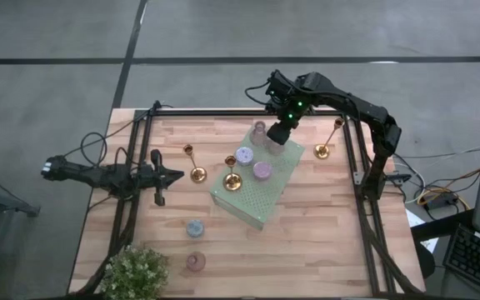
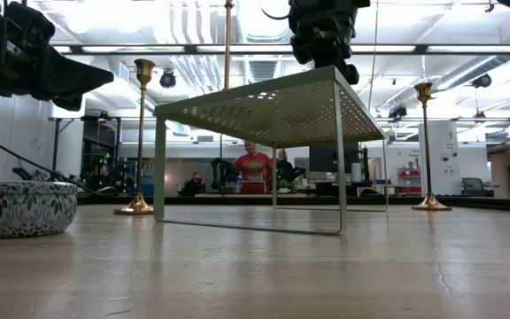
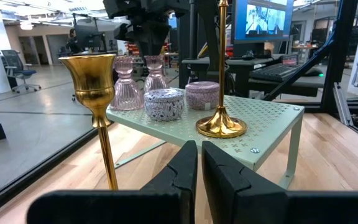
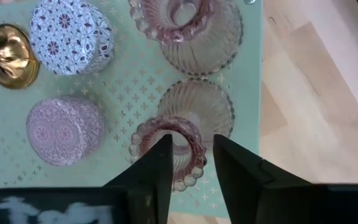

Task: Pick & Place candle stick holders
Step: Put the right purple glass candle holder aligned with the other purple glass candle holder on the shelf, then put the right gold candle holder aligned with the other gold candle holder on the shelf

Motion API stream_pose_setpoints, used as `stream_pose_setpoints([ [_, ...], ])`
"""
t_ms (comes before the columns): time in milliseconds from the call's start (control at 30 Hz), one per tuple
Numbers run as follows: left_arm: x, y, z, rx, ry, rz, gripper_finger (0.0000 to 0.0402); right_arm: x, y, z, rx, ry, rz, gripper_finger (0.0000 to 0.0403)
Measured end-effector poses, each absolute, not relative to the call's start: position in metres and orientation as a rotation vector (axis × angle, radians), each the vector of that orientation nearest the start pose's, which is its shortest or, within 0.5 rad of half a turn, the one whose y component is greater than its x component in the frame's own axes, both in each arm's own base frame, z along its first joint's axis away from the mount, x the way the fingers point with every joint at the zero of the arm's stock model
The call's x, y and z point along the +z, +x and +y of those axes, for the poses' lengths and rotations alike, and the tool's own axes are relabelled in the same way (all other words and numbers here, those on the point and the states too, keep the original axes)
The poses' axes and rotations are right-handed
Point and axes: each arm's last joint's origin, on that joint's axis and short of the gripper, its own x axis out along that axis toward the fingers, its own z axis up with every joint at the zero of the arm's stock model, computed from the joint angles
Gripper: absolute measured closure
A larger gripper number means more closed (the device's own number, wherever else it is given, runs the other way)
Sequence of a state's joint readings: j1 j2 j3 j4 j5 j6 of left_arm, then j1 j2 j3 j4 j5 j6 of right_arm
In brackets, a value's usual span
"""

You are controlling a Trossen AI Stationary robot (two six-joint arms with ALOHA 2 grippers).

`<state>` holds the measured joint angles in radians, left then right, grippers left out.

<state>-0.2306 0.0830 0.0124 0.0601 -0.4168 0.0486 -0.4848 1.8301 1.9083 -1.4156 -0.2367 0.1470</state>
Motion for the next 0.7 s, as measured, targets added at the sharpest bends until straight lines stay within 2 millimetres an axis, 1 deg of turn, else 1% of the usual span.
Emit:
stream_pose_setpoints([
  [367,0.167,0.100,-0.011,0.186,0.052,0.014,0.0374,0.348,0.308,-0.154,-0.299,0.596,1.256,0.0258],
  [700,0.167,0.100,-0.011,0.186,0.052,0.015,0.0374,0.369,0.305,-0.153,-0.279,0.539,1.189,0.0230],
])
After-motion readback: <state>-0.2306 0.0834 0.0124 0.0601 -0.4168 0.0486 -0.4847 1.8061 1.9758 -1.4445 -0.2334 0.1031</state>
